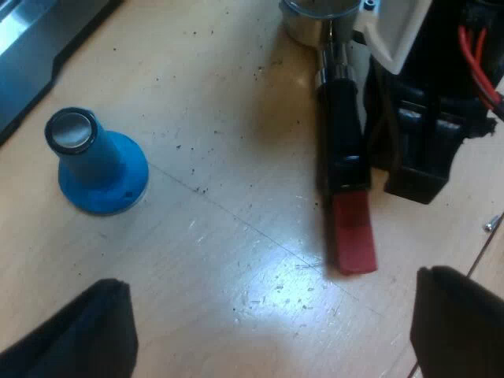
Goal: Put the handle in the coffee machine
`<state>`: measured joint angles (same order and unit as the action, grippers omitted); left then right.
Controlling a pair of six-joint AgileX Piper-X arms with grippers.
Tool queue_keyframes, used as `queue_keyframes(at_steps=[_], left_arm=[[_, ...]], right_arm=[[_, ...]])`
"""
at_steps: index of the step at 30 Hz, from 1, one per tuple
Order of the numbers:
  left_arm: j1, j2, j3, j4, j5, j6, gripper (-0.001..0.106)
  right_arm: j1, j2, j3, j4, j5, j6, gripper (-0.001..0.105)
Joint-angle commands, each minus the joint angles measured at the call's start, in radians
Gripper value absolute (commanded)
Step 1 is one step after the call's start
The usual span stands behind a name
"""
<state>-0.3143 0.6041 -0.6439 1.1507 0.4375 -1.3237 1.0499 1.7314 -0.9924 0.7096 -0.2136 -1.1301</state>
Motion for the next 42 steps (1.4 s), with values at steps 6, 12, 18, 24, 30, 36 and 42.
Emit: queue_keyframes(at_steps=[6, 12, 18, 24, 30, 36, 42], left_arm=[[0.0, -0.006, -0.002, -0.009, 0.001, 0.021, 0.073], [0.0, -0.006, -0.002, -0.012, 0.008, 0.042, 0.073], [0.0, -0.006, -0.002, -0.075, 0.008, 0.051, 0.073], [0.0, -0.002, -0.002, -0.143, 0.096, 0.062, 0.073], [0.0, -0.002, -0.002, -0.189, 0.179, 0.104, 0.079], [-0.021, -0.002, -0.002, -0.206, 0.189, 0.12, 0.081], [-0.149, -0.002, -0.002, -0.208, 0.101, 0.037, 0.081]], right_arm=[[0.002, -0.001, -0.032, -0.167, 0.078, -0.061, 0.0], [0.002, -0.058, -0.032, -0.12, 0.075, -0.061, 0.0], [0.002, -0.197, -0.032, -0.093, 0.084, -0.061, 0.0], [0.002, -0.331, -0.032, 0.041, 0.24, -0.061, 0.0], [0.0, -0.415, -0.032, 0.161, 0.3, -0.061, 0.001], [-0.016, -0.423, -0.032, 0.246, 0.315, -0.087, 0.049], [-0.083, -0.423, -0.032, 0.246, 0.312, -0.139, 0.081]])
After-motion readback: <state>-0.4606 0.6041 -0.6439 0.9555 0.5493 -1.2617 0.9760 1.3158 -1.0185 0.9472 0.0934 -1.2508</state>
